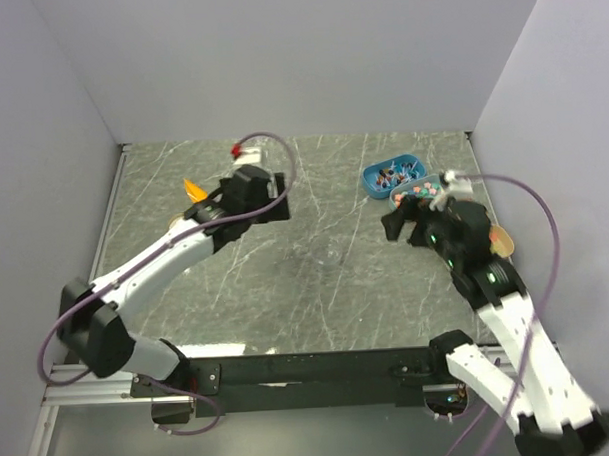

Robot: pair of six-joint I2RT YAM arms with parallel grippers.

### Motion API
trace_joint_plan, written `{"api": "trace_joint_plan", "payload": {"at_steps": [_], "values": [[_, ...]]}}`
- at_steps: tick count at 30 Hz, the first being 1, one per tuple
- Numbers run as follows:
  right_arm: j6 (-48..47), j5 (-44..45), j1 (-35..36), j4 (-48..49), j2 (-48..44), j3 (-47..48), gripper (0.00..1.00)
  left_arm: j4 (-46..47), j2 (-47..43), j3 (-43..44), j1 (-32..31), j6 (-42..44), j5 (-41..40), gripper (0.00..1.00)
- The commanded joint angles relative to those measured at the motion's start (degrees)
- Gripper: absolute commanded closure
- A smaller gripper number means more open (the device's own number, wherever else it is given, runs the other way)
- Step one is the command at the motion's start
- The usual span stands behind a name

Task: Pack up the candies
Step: Place the packing bottle at the center of the board, then move the storage box to the center of the board.

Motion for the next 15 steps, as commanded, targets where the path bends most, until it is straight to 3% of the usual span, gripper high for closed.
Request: {"api": "trace_joint_plan", "payload": {"at_steps": [1,4,9,15], "values": [[0.12,4.36,0.35,5.81,10.87,5.24,0.00,6.10,-5.11,-10.37,5.13,3.98,0.82,0.01],[-3.39,6.74,0.35,6.95,23.34,10.95,0.00,8.05,-9.51,-16.62,9.88,5.04,2.40,0.01],[-10.95,6.32,-0.35,8.63,45.11,23.08,0.00,9.11,-15.30,-22.36,11.75,6.36,0.21,0.01],[-12.53,2.98,-3.08,10.12,65.25,37.66,0.15,11.30,-19.01,-26.75,12.10,7.24,-5.50,0.01]]}}
